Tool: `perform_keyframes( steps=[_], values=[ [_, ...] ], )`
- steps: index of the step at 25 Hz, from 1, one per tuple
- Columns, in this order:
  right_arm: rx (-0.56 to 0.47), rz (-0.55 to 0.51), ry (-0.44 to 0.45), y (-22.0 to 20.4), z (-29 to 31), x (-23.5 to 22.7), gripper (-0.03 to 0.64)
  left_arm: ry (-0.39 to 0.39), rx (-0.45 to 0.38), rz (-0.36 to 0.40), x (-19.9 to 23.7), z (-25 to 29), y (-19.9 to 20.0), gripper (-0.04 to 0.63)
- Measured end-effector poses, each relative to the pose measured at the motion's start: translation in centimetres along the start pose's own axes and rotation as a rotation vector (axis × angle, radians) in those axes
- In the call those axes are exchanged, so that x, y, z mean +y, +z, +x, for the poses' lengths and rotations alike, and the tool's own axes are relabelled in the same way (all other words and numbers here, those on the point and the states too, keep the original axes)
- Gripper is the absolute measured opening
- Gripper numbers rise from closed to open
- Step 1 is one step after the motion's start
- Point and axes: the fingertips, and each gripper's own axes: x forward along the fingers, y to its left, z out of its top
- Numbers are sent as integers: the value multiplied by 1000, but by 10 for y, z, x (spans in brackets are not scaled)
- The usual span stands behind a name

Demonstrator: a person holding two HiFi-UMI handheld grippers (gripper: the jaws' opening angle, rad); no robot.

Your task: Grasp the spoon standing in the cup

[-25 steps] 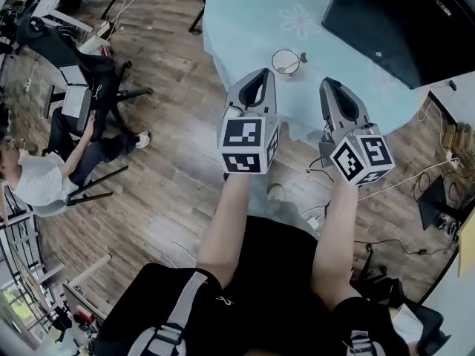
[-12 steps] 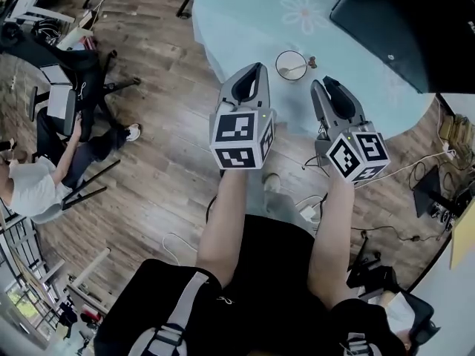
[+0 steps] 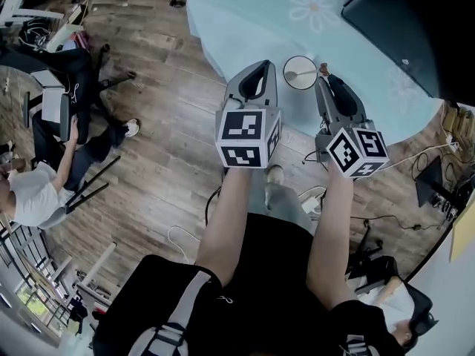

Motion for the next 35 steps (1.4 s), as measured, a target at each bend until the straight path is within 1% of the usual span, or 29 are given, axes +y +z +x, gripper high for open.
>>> perform_keyframes(
  steps=[4,11,12,13,17,23,35],
  values=[
    [-3,15,-31,-4,9,-9,126,-13,14,12,2,9,-1,2],
    [-18,48,-56,-3,25,-18,126,-30,26,32,7,19,6,2],
    [-20,48,-60,-2,26,-17,108,-32,25,34,8,19,8,2],
    [-22,45,-63,-1,27,-16,68,-34,24,36,9,20,9,2],
    [-24,36,-59,3,30,-12,51,-47,15,46,8,22,17,2],
    [-63,21,-21,26,22,2,51,-81,-30,74,-3,20,43,2],
    [-158,-43,11,83,-3,16,51,-153,-120,129,-38,11,91,2]
  ],
)
